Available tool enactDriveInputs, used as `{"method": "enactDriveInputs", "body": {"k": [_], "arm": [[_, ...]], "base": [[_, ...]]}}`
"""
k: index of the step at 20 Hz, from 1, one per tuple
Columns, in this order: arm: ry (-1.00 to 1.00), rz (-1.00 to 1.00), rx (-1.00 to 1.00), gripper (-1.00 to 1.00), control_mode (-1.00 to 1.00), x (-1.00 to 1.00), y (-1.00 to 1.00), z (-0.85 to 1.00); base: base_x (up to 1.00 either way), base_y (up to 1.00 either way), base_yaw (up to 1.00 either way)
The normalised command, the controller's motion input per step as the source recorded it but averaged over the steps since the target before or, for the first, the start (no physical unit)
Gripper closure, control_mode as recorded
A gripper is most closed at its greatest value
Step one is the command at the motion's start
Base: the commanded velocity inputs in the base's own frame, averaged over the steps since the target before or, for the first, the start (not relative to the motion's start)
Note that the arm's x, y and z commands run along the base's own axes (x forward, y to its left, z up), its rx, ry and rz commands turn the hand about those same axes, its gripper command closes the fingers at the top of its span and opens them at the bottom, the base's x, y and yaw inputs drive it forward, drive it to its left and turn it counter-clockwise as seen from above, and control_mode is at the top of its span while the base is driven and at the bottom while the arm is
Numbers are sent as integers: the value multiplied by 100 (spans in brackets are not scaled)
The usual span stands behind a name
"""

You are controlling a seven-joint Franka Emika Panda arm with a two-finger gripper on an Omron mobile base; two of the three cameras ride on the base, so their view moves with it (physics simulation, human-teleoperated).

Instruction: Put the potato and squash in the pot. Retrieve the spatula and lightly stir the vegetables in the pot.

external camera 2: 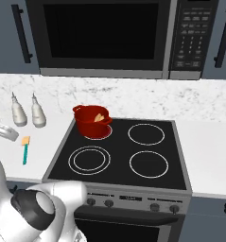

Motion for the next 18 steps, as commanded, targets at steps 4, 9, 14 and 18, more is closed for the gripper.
{"method": "enactDriveInputs", "body": {"k": [4, 9, 14, 18], "arm": [[2, 13, -26, -100, -100, 2, 30, -45], [0, 12, -12, -100, -100, 2, 10, -44], [0, 11, 0, -100, -100, 7, 0, -35], [0, 13, 1, -100, -100, 13, -1, -37]], "base": [[0, 0, 0], [0, 0, 0], [0, 0, 0], [0, 0, 0]]}}
